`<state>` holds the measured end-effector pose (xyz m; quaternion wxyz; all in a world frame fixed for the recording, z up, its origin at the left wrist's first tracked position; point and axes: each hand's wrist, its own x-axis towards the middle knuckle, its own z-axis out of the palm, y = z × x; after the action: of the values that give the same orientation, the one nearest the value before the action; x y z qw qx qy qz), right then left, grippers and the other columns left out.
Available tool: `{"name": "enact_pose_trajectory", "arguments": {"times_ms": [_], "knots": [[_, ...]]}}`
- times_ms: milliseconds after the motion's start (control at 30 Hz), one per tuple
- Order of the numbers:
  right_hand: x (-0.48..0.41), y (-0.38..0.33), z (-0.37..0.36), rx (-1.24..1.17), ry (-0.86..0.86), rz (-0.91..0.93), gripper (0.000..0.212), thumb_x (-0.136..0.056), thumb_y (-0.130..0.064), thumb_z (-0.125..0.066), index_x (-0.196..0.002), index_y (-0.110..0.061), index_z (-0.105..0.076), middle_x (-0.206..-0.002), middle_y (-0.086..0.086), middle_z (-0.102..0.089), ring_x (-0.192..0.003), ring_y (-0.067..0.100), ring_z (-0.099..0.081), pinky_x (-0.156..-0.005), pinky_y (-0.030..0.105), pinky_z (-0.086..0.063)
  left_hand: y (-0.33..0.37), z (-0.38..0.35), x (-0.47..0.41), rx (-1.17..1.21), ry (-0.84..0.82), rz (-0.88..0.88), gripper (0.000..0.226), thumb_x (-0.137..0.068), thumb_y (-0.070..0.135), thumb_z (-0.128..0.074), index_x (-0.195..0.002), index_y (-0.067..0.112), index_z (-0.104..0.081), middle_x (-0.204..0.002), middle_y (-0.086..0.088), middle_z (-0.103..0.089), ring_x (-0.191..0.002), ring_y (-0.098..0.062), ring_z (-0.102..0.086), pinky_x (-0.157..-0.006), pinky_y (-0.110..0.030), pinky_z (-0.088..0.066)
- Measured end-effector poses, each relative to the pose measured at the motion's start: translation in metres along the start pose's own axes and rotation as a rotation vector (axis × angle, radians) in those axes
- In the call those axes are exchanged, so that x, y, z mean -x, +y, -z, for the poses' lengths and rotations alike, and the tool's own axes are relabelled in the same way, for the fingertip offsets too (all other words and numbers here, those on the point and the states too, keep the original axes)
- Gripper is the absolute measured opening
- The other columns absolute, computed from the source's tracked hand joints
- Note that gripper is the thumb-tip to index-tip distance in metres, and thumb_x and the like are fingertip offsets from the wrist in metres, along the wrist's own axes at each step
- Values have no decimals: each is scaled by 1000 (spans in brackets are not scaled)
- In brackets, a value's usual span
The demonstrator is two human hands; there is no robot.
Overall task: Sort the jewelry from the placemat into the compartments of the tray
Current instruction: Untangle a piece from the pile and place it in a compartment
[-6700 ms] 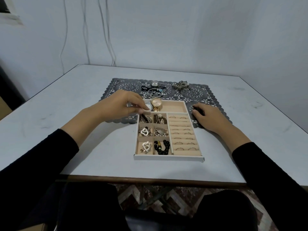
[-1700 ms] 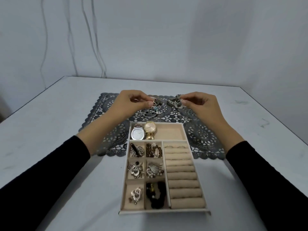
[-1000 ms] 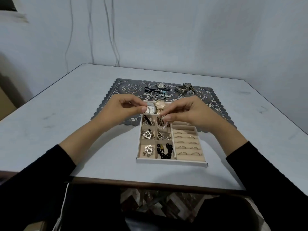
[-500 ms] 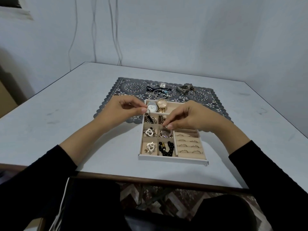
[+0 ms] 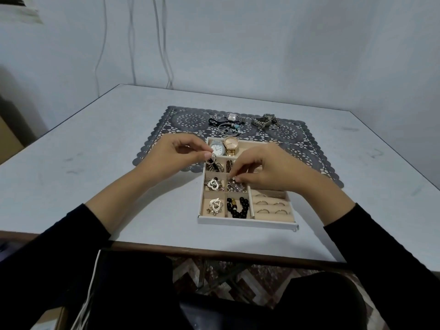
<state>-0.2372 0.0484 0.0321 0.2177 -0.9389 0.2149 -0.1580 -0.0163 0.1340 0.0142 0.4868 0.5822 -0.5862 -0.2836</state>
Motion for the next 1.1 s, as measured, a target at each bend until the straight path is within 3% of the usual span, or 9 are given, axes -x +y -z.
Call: {"name": "enact_pose_trajectory", "arguments": {"times_ms": [100,200,367,467,533,633,933,1100], "knots": [[3,-3,1,76,-37,28,17,-83,-17,-72,-98,-23,-77,-95,-8,-69,-85,6,-62,-78,27,-51,0,-1,0,6,-7,1,8,-82,19,-74,-89,19,-75,-79,0,-74,-67,-4,-68,-59,-20,-53],[8,0,6,-24,-2,-2,18,-85,-17,-70,-102,-21,-76,-96,-6,-69,-88,8,-64,-79,25,-53,1,-1,1,4,-21,1,9,-81,19,-74,-90,19,-74,-77,1,-74,-66,-6,-69,-58,-17,-53],[19,26,10,-292,307,-230,19,-91,-18,-62,-109,-19,-68,-99,-3,-70,-85,9,-69,-73,22,-57,6,0,2,0,-62,-28,10,-82,18,-74,-92,16,-74,-75,3,-74,-66,-7,-68,-57,-15,-50],[22,55,3,-55,464,-357,27,-94,-22,-57,-120,-16,-63,-113,-1,-66,-102,11,-62,-91,28,-53,9,2,2,-34,-153,-58,9,-82,14,-73,-91,14,-75,-76,4,-74,-70,-10,-70,-65,-19,-54],[25,72,0,96,443,-426,34,-96,-25,-53,-128,-12,-58,-124,4,-62,-114,18,-55,-96,24,-39,11,4,2,-106,-252,-72,15,-79,20,-76,-92,15,-76,-83,-1,-76,-80,-19,-73,-79,-31,-58],[27,88,-4,196,374,-481,31,-97,-27,-49,-121,-10,-58,-114,8,-64,-107,25,-56,-78,22,-32,13,5,0,-174,-334,-85,21,-74,29,-76,-92,18,-77,-84,-1,-76,-84,-21,-73,-87,-36,-57],[28,92,-7,254,310,-487,30,-100,-29,-43,-115,-9,-59,-110,11,-65,-98,26,-56,-72,27,-31,23,2,-8,-385,-442,-171,13,-78,19,-79,-91,22,-78,-85,11,-75,-79,-7,-71,-78,-23,-56],[29,88,-7,242,309,-490,33,-100,-29,-44,-123,-9,-57,-117,11,-64,-105,26,-56,-76,25,-32,21,0,-9,-450,-466,-192,13,-77,24,-80,-91,26,-79,-86,13,-73,-81,-8,-69,-78,-30,-56]]}}
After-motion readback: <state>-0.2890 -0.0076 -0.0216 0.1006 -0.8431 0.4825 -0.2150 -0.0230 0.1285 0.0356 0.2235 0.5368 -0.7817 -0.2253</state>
